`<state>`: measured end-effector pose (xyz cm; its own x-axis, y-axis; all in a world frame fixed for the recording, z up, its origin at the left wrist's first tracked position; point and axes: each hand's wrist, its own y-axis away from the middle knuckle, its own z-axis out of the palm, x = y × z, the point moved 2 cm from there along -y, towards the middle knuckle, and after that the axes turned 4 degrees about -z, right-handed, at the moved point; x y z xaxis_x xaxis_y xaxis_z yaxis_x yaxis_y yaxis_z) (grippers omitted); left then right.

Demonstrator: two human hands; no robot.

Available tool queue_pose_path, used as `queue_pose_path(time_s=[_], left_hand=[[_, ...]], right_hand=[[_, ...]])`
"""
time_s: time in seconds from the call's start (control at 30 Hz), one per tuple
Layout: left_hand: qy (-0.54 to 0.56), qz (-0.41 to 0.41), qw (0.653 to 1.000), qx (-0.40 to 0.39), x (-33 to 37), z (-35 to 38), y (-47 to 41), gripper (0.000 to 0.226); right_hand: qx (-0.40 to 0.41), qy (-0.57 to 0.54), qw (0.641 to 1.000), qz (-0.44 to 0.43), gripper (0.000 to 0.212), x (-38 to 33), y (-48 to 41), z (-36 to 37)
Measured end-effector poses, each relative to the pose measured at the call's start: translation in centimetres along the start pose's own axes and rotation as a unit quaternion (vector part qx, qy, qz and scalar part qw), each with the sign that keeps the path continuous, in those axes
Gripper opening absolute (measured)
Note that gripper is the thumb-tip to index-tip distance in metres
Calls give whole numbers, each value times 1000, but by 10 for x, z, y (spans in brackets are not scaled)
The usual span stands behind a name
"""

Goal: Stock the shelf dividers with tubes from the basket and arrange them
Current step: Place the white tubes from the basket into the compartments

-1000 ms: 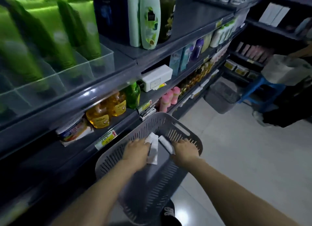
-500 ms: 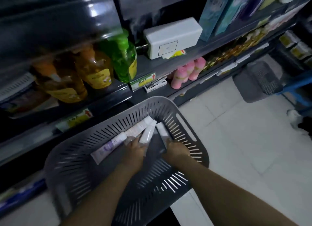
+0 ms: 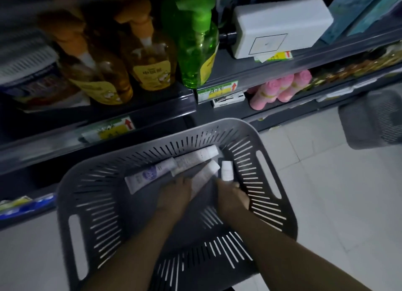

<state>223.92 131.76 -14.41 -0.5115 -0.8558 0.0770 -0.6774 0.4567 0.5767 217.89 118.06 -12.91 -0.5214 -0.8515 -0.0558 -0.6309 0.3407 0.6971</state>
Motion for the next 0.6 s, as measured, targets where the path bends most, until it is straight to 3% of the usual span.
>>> queue_pose_path(time_s=[0.2,0.37,0.5,0.6], left_hand=[[97,-34,995,11,-4,3,4,38],[56,-83,994,38,-2,15,-1,42],[118,-83,989,42,-8,6,-1,39],[255,-78,962,63,-18,-8,11,34]], right_hand=[[4,-27,1000,12,52,-8,6,-5],[56,-17,998,-23,56,2,8,-17],[102,30,993,-57,72,3,13,-21],[155,-58,986,-25,46,2,19,-31]])
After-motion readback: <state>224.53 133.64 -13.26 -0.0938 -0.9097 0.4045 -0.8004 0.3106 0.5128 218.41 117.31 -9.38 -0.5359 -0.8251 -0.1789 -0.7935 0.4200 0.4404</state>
